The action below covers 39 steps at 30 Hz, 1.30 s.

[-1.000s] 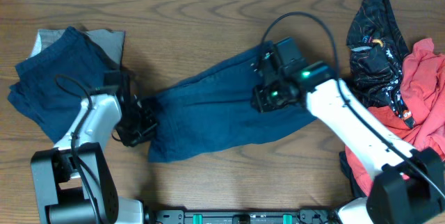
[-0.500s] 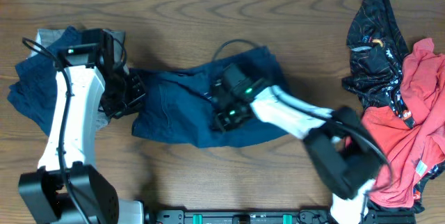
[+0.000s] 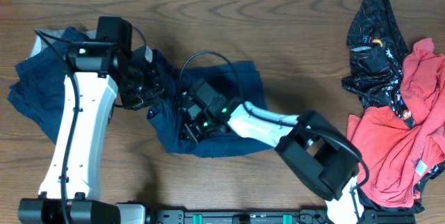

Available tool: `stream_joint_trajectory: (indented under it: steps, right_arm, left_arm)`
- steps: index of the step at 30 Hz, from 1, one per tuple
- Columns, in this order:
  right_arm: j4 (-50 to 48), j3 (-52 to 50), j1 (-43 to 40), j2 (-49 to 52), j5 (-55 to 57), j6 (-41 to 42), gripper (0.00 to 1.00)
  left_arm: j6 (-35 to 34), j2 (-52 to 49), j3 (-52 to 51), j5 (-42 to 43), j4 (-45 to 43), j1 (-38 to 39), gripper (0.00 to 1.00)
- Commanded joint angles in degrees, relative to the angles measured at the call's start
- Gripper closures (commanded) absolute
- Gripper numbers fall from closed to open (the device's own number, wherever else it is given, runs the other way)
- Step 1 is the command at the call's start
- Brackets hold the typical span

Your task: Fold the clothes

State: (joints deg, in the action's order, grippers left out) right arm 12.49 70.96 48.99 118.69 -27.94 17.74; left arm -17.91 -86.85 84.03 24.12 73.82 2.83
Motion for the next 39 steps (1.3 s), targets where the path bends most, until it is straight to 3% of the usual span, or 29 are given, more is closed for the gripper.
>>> stream_joint_trajectory:
  steps: [1, 8, 14, 21, 39]
  right_arm:
    - [2.8, 0.5, -6.1, -4.0, 4.6, 0.5, 0.64]
    - [18.8, 0.5, -18.3, -13.1, 10.1, -5.2, 0.61]
    - [32.5, -0.5, -24.3, -11.6, 19.1, -9.7, 0.63]
    - [30.1, -5.4, -24.7, -8.3, 20.4, -9.9, 0.66]
    - [26.2, -7.5, -20.4, -6.1, 20.4, -4.5, 0.71]
  left_arm:
    - [0.8, 0.5, 1.0, -2.4, 0.9, 1.0, 0.94]
    - [0.8, 0.5, 1.0, -3.9, 0.9, 1.2, 0.94]
    - [0.7, 0.5, 1.0, -3.6, 1.0, 1.5, 0.94]
    - [0.6, 0.5, 1.0, -0.2, -0.1, 6.0, 0.94]
    - [-13.7, -1.3, -0.3, 3.7, -17.7, 25.2, 0.94]
